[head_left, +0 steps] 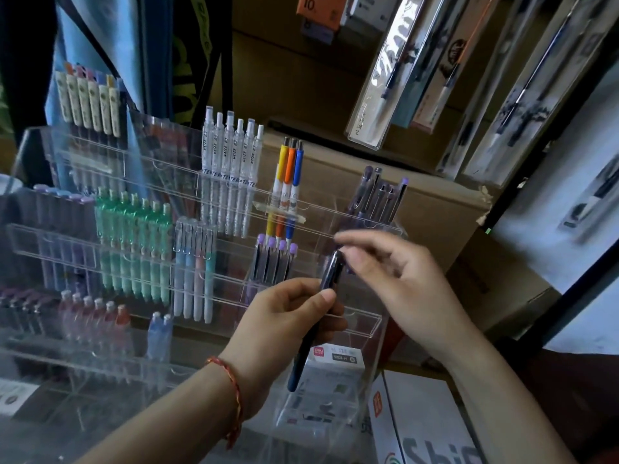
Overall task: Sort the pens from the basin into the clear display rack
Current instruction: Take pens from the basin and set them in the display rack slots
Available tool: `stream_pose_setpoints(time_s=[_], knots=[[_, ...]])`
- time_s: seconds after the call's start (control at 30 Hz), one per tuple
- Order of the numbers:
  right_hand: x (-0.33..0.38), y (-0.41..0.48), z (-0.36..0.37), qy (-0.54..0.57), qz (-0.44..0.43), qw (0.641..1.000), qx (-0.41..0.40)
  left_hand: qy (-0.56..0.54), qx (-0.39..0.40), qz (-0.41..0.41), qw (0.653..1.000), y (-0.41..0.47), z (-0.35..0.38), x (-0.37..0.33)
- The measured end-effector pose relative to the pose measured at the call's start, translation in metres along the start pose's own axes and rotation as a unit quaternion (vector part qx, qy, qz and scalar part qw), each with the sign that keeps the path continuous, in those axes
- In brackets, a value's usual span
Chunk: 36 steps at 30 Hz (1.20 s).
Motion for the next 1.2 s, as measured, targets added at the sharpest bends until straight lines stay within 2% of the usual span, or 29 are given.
stream_pose_setpoints(time_s=[0.07,0.2,0.27,0.3,0.33,0.4,0.47,0.53,0.63,0.77,0.9,1.07,1.2], knots=[[0.004,-0.002,0.005,0.039,0.02,0.998,0.035,0.015,0.005,0.014,1.0,0.0,0.002,0.0],[0.002,-0.003,0.006,0.191,0.105,0.976,0.017,0.041,0.019,0.022,0.999,0.001,0.003,0.002],[0.005,-0.002,-0.003,0.213,0.112,0.97,-0.008,0.082,0.049,0.023,0.995,0.001,0.003,-0.001],[0.008,0.0,-0.011,0.232,0.099,0.967,-0.044,0.134,0.054,0.038,0.989,0.001,0.001,-0.003],[0.011,0.003,-0.02,0.251,0.073,0.96,-0.098,0.205,0.045,0.062,0.976,0.001,-0.001,-0.005],[0.018,0.008,-0.041,0.258,0.0,0.941,-0.219,0.367,0.005,0.12,0.922,0.002,-0.004,-0.009],[0.018,0.011,-0.049,0.209,-0.072,0.934,-0.28,0.457,-0.031,0.172,0.872,0.003,-0.005,-0.009],[0.01,0.012,-0.04,0.095,-0.107,0.958,-0.249,0.487,-0.039,0.168,0.856,0.007,-0.005,-0.004],[-0.009,0.007,-0.015,0.006,-0.066,0.987,-0.149,0.502,-0.035,0.133,0.854,0.014,-0.006,0.005],[-0.02,0.007,0.0,0.024,-0.018,0.997,-0.071,0.504,-0.028,0.108,0.856,0.017,-0.01,0.007],[-0.025,0.01,-0.001,0.051,0.017,0.997,-0.061,0.509,-0.021,0.085,0.856,0.019,-0.014,0.007],[-0.025,0.011,-0.001,0.025,0.033,0.997,-0.06,0.501,-0.018,0.078,0.862,0.021,-0.013,0.005],[-0.024,0.009,0.003,0.016,0.058,0.998,-0.02,0.512,-0.016,0.081,0.855,0.018,-0.014,0.003]])
Point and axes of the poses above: each hand's wrist, its own y-axis towards the middle knuckle, its own z-axis out of the palm, x = y × z, the point moved 1 cm from there along y, towards the middle knuckle, and after that the axes turned 9 degrees about -z, right-handed, at the moved point
